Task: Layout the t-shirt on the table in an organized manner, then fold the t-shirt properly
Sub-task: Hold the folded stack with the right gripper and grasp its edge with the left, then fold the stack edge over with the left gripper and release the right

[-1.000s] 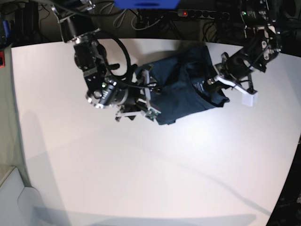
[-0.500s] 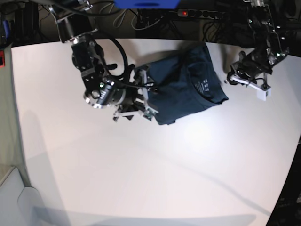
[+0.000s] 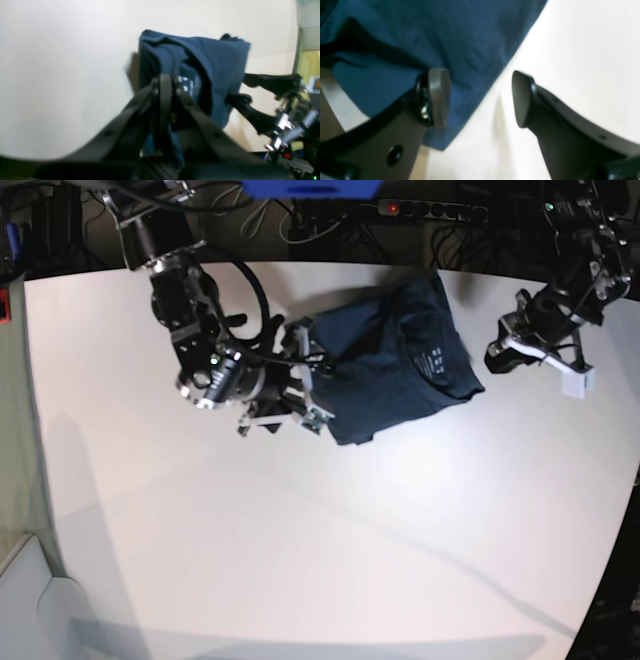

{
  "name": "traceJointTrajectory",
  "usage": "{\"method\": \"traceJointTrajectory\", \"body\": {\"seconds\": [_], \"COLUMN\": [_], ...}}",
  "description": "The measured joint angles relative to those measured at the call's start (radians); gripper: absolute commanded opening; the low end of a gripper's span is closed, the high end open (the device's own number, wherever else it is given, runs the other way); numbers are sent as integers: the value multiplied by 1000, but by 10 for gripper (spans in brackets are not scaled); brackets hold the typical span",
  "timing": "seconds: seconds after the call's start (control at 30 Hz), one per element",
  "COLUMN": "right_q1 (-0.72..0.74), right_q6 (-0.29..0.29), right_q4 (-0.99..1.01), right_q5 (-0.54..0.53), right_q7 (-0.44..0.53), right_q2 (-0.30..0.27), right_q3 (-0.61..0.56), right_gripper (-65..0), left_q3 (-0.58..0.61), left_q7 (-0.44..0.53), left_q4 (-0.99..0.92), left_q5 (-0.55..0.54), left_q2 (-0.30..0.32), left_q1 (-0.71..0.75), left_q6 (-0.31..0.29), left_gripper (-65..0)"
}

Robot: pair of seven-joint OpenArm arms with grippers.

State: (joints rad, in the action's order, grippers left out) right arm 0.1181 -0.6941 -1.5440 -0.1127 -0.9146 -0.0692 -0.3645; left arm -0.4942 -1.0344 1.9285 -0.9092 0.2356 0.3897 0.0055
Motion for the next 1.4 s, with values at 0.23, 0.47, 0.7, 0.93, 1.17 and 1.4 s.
{"method": "traceJointTrajectory", "body": {"seconds": [0.23, 0.47, 0.7, 0.93, 1.17, 1.4], "right_q1": [1, 5, 5, 6, 8, 31], "right_q6": [0, 0, 0, 0, 0, 0], "right_q4": [0, 0, 0, 0, 0, 0], "right_q5": [0, 0, 0, 0, 0, 0], "right_q7": [-1, 0, 0, 0, 0, -1], "right_q2": [0, 0, -1, -3, -3, -3], "right_q3": [0, -3, -3, -3, -3, -4], "right_gripper": [-259, -259, -258, -258, -258, -258], "left_q3": [-63, -33, -15, 14, 53, 96], "left_q7": [5, 10, 2, 5, 10, 32], "left_q4": [8, -124, -236, -293, -317, -379], "left_q5": [-110, -113, -116, -113, 8, 16], "left_q2": [-21, -32, -90, -80, -92, -105], "left_q1": [32, -5, -47, -56, -92, -139], "left_q6": [-85, -109, -122, -122, -122, -145], "left_gripper": [-337, -326, -324, -199, -200, -200]}}
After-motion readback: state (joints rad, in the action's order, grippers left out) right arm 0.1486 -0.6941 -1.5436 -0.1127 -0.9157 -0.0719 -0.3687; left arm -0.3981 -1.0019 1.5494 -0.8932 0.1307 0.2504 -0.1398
